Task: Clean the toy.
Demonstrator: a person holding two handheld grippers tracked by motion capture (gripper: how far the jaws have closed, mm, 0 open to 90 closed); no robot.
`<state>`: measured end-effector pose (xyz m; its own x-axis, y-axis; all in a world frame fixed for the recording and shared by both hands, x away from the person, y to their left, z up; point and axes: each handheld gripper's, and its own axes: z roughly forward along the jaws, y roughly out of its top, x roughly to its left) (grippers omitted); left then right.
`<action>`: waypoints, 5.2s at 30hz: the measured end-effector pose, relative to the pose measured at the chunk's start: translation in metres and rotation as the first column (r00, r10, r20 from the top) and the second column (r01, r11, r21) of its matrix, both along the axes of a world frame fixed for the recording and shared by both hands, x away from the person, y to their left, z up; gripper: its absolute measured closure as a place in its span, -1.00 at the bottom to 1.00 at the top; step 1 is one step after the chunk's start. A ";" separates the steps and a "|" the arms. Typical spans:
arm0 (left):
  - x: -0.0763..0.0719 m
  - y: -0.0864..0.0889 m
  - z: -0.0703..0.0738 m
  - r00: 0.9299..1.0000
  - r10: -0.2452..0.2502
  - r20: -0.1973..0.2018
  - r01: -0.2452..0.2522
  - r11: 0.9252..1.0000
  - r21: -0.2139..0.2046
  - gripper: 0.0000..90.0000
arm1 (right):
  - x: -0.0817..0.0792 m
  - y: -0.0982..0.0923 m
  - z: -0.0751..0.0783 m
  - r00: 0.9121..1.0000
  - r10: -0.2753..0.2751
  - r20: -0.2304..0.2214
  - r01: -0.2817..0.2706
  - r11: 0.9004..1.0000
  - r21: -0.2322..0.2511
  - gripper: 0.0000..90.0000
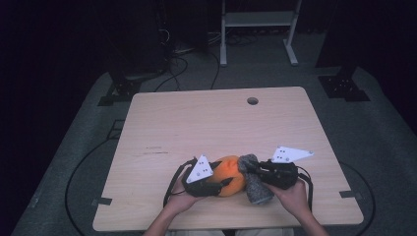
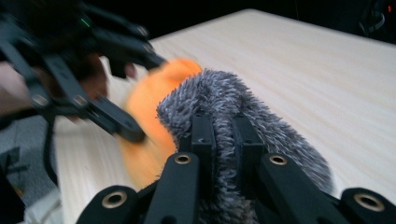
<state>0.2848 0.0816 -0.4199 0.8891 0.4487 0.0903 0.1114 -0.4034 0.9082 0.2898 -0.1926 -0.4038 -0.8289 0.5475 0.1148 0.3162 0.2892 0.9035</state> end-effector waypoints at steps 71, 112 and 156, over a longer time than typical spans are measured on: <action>0.019 0.000 -0.008 0.986 -0.028 -0.166 0.029 1.000 0.005 -0.69 | 0.001 -0.010 -0.001 1.000 0.015 -0.014 -0.015 1.000 -0.008 0.81; 0.025 0.005 -0.013 0.980 0.013 -0.199 -0.013 1.000 0.000 -0.51 | 0.016 -0.023 -0.014 0.996 -0.079 -0.051 0.078 0.997 -0.021 0.81; -0.003 -0.005 -0.002 0.996 -0.060 0.063 0.053 0.992 0.111 -0.16 | 0.000 0.001 0.004 1.000 0.002 0.013 -0.002 1.000 0.003 0.80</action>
